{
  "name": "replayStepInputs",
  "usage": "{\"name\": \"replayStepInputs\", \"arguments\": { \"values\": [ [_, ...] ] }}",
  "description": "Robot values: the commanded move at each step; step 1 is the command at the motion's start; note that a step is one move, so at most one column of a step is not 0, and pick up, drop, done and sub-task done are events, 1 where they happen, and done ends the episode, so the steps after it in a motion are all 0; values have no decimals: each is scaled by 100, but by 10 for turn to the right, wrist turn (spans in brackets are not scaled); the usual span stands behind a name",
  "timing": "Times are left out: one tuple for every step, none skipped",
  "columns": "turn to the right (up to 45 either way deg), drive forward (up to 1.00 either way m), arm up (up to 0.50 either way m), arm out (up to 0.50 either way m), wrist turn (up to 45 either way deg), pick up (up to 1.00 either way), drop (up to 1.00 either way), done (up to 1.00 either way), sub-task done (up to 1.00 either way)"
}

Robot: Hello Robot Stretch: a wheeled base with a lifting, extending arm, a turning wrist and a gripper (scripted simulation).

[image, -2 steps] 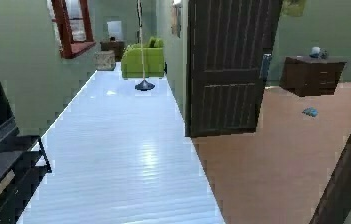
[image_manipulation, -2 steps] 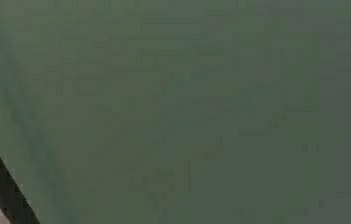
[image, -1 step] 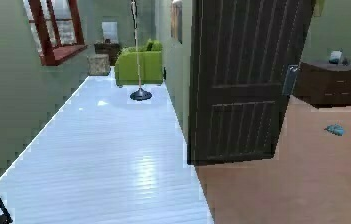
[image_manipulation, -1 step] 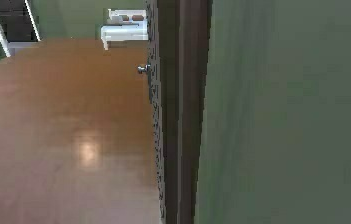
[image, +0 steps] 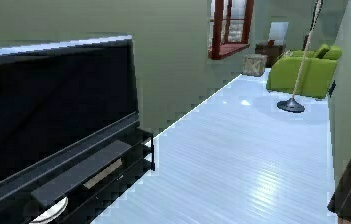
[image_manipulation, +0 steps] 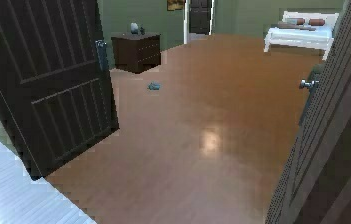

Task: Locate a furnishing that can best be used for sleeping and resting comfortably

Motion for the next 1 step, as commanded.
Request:
{"name": "replayStepInputs", "arguments": {
  "values": [
    [0, 25, 0, 0, 0, 0, 0, 0, 0]
  ]
}}
